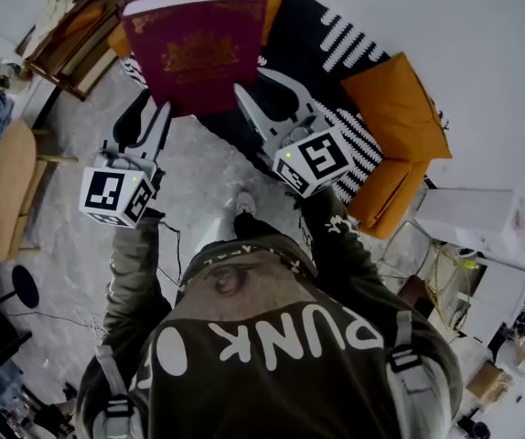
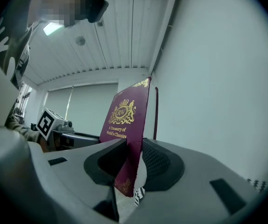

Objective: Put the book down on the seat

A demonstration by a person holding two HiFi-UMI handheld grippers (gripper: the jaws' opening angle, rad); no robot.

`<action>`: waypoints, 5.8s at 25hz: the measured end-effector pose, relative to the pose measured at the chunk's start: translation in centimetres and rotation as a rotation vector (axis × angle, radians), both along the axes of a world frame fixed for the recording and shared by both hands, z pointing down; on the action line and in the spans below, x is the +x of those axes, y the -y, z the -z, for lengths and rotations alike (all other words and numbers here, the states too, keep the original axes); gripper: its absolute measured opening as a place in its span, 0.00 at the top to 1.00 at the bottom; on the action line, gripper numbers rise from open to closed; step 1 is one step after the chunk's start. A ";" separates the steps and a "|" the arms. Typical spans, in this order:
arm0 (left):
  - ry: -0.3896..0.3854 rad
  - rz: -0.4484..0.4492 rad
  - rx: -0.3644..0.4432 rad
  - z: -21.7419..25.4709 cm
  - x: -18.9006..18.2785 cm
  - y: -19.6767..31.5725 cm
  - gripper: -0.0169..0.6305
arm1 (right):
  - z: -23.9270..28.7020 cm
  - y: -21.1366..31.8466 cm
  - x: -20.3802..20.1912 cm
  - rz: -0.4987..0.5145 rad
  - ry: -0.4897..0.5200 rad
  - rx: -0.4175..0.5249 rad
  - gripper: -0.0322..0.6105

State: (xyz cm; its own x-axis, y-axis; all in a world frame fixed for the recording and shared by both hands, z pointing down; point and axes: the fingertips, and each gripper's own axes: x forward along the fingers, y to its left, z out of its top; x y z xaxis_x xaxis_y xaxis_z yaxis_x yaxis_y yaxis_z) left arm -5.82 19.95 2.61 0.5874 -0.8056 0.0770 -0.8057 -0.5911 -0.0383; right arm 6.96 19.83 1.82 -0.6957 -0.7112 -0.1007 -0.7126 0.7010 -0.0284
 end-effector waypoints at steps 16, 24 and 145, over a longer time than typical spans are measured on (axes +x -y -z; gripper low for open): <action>0.010 0.021 -0.030 -1.2 2.2 9.6 0.74 | -1.4 10.0 2.1 0.018 0.014 -0.026 0.77; -0.004 0.006 -0.048 -2.9 -0.2 17.5 0.74 | -2.8 17.6 -0.3 0.005 -0.003 -0.052 0.77; 0.043 0.079 0.019 -11.4 -1.4 21.6 0.97 | -12.6 23.1 -2.5 -0.089 -0.156 -0.017 0.93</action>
State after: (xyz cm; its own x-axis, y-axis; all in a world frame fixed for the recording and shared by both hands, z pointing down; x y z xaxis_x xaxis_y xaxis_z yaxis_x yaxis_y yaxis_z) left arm -7.25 -1.63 13.96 0.5183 -0.8510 0.0846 -0.8473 -0.5245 -0.0841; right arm 4.45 -3.27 14.46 -0.6363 -0.7712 0.0162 -0.7683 0.6355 0.0762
